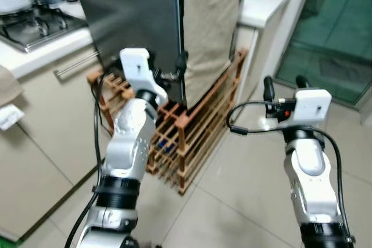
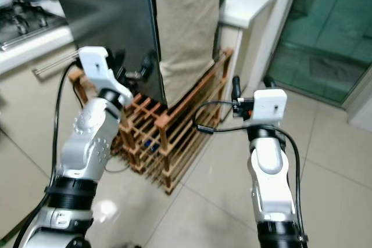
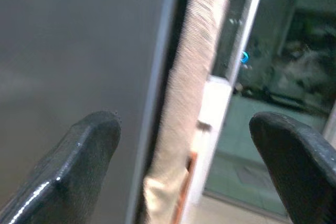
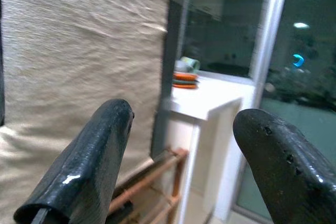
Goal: Restocking fridge
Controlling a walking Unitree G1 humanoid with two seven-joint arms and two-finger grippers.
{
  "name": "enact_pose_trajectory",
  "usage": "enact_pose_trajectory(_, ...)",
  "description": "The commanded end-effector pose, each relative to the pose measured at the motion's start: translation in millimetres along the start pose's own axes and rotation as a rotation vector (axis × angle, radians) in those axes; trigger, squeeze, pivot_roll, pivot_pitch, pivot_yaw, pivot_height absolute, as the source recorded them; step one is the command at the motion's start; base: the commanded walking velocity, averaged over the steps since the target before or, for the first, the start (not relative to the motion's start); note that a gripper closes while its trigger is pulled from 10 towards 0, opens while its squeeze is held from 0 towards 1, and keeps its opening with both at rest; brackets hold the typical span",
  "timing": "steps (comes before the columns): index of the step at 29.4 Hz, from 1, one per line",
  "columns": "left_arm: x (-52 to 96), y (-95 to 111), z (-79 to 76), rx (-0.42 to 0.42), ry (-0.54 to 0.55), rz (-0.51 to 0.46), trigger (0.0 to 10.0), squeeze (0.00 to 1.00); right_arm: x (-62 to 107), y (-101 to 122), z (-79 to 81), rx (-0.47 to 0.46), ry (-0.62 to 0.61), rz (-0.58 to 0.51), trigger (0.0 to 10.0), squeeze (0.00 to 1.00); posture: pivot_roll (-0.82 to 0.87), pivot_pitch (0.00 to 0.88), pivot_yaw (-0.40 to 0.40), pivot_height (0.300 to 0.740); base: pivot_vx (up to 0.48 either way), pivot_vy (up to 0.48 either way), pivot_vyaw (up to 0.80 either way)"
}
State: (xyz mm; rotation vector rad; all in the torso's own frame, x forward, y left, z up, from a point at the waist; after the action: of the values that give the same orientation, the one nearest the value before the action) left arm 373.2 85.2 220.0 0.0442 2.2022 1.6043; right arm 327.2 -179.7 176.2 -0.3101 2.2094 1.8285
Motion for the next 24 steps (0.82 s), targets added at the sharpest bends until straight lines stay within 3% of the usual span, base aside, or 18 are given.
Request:
enact_pose_trajectory(1, -2.6, 3.6, 13.7, 0.01, 0.058, -0.013, 10.0, 0.0, -3.0, -0.3, 5.4, -0.014, 0.02, 0.005, 10.0, 0.0, -0.12, 0.0, -0.016, 0.74, 0.431, 0.0, 0.0)
enact_pose_trajectory(4, -6.3, 8.2, 17.3, 0.01, 0.069, -0.026, 10.0, 0.0, -4.2, 0.5, 5.0, -0.006, 0.029, 0.004, 10.0, 0.0, -0.12, 0.0, -0.02, 0.74, 0.399, 0.0, 0.0)
enact_pose_trajectory(9, -7.0, 3.5, 22.4, -0.015, 0.111, -0.008, 10.0, 0.0, -3.5, -1.1, 4.3, -0.002, 0.038, 0.013, 10.0, 0.0, -0.12, 0.0, -0.026, 0.74, 0.0, 0.0, 0.0)
enact_pose_trajectory(15, -7.6, -1.3, 6.8, -0.011, 0.034, 0.004, 10.0, 0.0, -5.0, -0.9, 4.4, -0.003, 0.037, 0.012, 10.0, 0.0, -0.12, 0.0, -0.023, 0.74, 0.0, 0.0, 0.0)
enact_pose_trajectory(20, -21.6, -19.5, -1.7, -0.017, -0.005, 0.097, 10.0, 0.0, -3.4, -3.0, 6.4, -0.018, 0.044, 0.022, 10.0, 0.0, -0.12, 0.0, -0.027, 0.74, 0.0, 0.0, 0.0)
enact_pose_trajectory(24, -36.1, -27.5, -8.8, -0.018, -0.023, 0.137, 10.0, 0.0, 8.0, 0.1, 22.8, -0.115, 0.189, 0.023, 10.0, 0.0, -0.12, 0.006, -0.016, 0.74, 0.0, 0.0, 0.0)
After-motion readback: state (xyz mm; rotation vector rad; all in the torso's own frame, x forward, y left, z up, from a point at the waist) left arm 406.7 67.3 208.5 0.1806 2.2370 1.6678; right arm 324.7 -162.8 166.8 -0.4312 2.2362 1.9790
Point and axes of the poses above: a point about 5 cm out from each wrist's last joint towards the gripper, its own x axis pointing back from the gripper into the wrist, its own y axis along the axis of the wrist's last joint, z = x × y, the point moved 4 cm from there along -x, pointing out of the wrist towards the gripper, and after that the axes turned 3 degrees about x, right-handed, at the moved point
